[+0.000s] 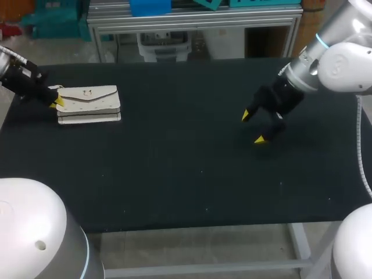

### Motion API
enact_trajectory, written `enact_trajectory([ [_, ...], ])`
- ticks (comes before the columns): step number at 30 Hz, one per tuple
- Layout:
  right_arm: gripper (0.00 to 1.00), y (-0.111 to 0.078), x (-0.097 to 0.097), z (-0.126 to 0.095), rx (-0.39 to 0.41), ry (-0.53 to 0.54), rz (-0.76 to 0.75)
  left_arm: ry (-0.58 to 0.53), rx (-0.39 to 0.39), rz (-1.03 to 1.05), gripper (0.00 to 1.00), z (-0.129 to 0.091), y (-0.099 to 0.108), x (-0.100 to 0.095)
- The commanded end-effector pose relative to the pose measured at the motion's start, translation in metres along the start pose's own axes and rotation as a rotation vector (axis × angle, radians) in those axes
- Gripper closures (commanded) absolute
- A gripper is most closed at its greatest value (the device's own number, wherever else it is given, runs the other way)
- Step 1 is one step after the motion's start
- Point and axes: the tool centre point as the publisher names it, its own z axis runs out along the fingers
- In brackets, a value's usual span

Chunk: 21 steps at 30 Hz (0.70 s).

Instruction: Pick up the bag, open it, inspect its contents, close it, and place it on the opposite side

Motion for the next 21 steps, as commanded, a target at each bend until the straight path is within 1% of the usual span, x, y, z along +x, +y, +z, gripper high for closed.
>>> enact_trajectory([
  [1,0.0,0.0,0.001,0.0,-0.001,-0.001,-0.001,-0.01,0.026,0.025,1.0,0.018,0.019,0.024],
  [5,0.0,0.0,0.001,0.0,-0.001,-0.001,-0.001,0.008,0.032,0.046,1.0,0.029,0.029,0.04],
  [10,0.0,0.0,0.001,0.0,-0.001,-0.001,-0.001,0.035,0.014,0.074,1.0,0.045,0.039,0.055],
  [17,0.0,-0.005,0.005,0.002,0.022,-0.086,0.17,0.072,0.036,0.084,1.0,0.057,0.049,0.073],
  [21,0.0,-0.006,0.007,0.005,0.0,-0.11,0.194,0.112,0.048,0.083,1.0,0.062,0.056,0.082],
])
